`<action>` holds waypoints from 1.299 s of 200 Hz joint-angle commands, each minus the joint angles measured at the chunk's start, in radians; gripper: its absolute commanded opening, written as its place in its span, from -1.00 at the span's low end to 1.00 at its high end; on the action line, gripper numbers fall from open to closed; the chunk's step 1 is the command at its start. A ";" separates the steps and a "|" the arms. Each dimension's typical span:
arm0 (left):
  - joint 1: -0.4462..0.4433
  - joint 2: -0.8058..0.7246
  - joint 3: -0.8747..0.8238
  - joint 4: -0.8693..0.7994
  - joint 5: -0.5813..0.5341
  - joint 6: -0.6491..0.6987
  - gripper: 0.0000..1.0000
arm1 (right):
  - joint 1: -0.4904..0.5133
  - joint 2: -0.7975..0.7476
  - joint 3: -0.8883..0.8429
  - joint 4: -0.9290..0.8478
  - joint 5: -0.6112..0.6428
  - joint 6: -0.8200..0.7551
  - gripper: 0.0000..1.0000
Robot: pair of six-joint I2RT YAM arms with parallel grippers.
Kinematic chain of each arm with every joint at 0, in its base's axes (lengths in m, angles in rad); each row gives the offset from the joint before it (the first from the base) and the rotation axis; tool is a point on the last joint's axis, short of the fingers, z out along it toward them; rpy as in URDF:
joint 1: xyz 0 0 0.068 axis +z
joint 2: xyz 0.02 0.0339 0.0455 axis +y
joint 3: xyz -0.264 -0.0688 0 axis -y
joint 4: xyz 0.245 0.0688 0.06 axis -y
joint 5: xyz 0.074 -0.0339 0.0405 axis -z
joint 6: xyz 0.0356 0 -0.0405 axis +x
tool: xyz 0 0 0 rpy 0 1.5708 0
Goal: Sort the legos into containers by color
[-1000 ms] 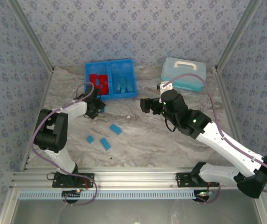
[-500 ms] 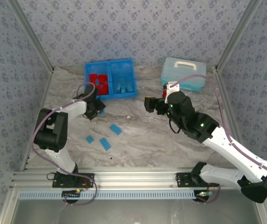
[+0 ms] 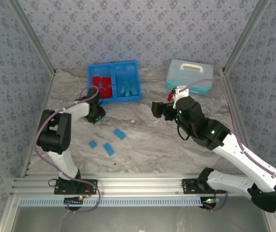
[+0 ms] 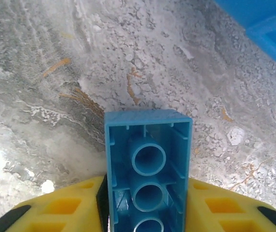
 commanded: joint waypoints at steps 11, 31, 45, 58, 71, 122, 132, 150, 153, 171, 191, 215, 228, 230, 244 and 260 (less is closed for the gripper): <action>-0.001 -0.029 0.022 -0.122 -0.025 0.052 -0.34 | 0.010 -0.016 -0.011 -0.012 0.029 0.029 1.00; -0.019 -0.128 0.035 -0.142 -0.003 0.068 -0.45 | 0.011 -0.022 -0.011 -0.013 0.030 0.034 1.00; -0.067 -0.223 0.065 -0.154 -0.016 0.074 -0.46 | 0.012 -0.029 -0.014 -0.015 0.036 0.039 1.00; -0.137 -0.287 0.131 -0.166 -0.071 0.092 -0.46 | 0.013 -0.039 -0.020 -0.012 0.042 0.044 1.00; -0.207 -0.294 0.229 -0.180 -0.136 0.134 -0.45 | 0.014 -0.050 -0.029 -0.008 0.054 0.050 1.00; -0.314 -0.016 0.654 -0.164 -0.301 0.287 -0.48 | 0.014 -0.089 -0.051 -0.029 0.079 0.072 1.00; -0.313 0.052 0.713 -0.151 -0.325 0.309 -0.48 | 0.016 -0.100 -0.054 -0.038 0.076 0.081 1.00; -0.309 0.187 0.865 -0.184 -0.363 0.350 -0.48 | 0.018 -0.122 -0.063 -0.052 0.071 0.095 1.00; -0.308 0.211 0.897 -0.189 -0.368 0.358 -0.48 | 0.018 -0.126 -0.065 -0.056 0.072 0.098 1.00; -0.300 0.347 1.049 -0.251 -0.388 0.372 -0.48 | 0.020 -0.147 -0.075 -0.071 0.072 0.112 1.00; -0.292 0.466 1.156 -0.302 -0.392 0.381 -0.44 | 0.023 -0.167 -0.084 -0.087 0.076 0.120 1.00; -0.280 0.546 1.213 -0.326 -0.378 0.366 -0.30 | 0.023 -0.177 -0.094 -0.088 0.069 0.124 1.00; -0.277 0.558 1.225 -0.329 -0.356 0.359 -0.13 | 0.024 -0.174 -0.093 -0.088 0.061 0.118 1.00; -0.277 0.558 1.225 -0.328 -0.352 0.359 -0.09 | 0.024 -0.175 -0.094 -0.087 0.059 0.116 1.00; -0.281 0.539 1.229 -0.331 -0.343 0.359 0.15 | 0.025 -0.169 -0.093 -0.087 0.059 0.100 1.00; -0.286 0.491 1.230 -0.334 -0.339 0.365 0.35 | 0.025 -0.162 -0.094 -0.090 0.062 0.078 1.00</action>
